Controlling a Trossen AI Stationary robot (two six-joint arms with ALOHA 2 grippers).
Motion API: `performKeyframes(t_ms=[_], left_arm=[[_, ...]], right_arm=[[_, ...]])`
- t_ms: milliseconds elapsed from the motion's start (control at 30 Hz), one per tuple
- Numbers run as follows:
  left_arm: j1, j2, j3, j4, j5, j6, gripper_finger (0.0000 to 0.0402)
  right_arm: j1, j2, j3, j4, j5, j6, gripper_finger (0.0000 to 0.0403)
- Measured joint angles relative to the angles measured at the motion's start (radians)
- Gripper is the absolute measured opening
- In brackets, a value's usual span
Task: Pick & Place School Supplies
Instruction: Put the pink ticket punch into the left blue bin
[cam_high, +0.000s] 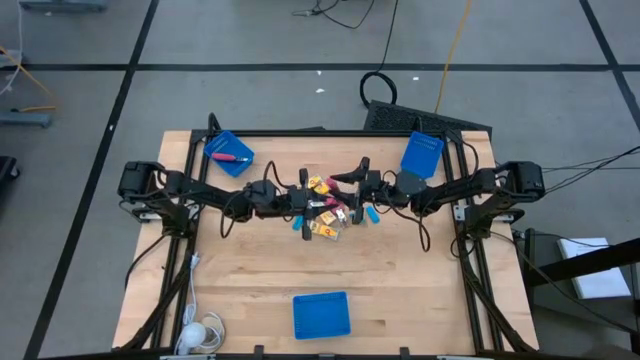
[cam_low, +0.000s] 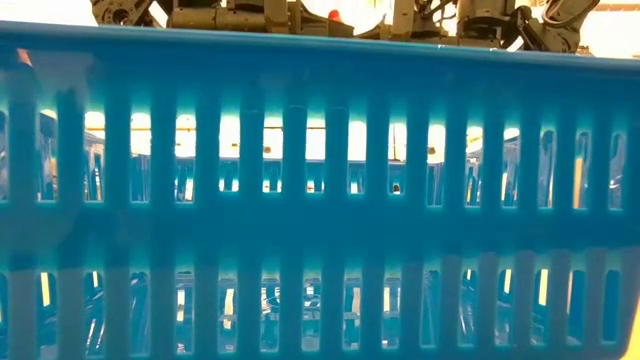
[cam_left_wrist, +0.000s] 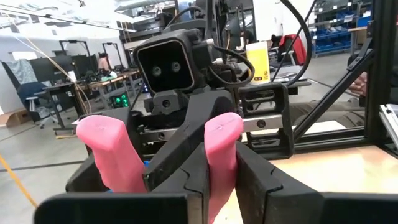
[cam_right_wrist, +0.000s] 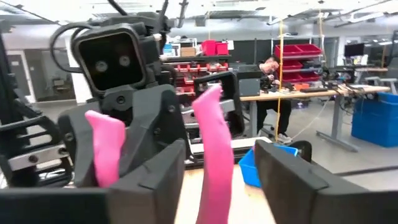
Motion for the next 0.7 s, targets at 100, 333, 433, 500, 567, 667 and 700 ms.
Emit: performKeyframes(t_ms=[100,333,433,500,567,667,700], left_arm=[[0.0,0.0,0.0,-0.011,0.0,0.003,0.0047],[0.001,-0.037,-0.001,-0.093,-0.053,0.033,0.0046],[0.004,-0.078,-0.016,-0.139,-0.094,0.034,0.0049],[0.009,-0.116,-0.042,-0.159,-0.103,0.035,0.0047],[0.016,-0.155,-0.074,-0.154,-0.104,0.04,0.0046],[0.036,-0.229,-0.144,-0.157,-0.107,0.033,0.0046],[0.044,-0.253,-0.168,-0.151,-0.12,0.029,0.0046]], right_arm=[[0.0,0.0,0.0,-0.014,0.036,-0.004,0.0227],[0.0,-0.008,0.0,-0.031,0.046,-0.032,0.0241],[-0.001,-0.013,-0.005,-0.03,0.048,-0.047,0.0235],[-0.001,-0.028,-0.015,-0.037,0.046,-0.048,0.0232],[0.0,-0.032,-0.019,-0.022,0.046,-0.048,0.0231],[0.0,-0.06,-0.036,-0.05,0.047,-0.048,0.0232],[0.0,-0.062,-0.036,-0.044,0.047,-0.048,0.0232]])
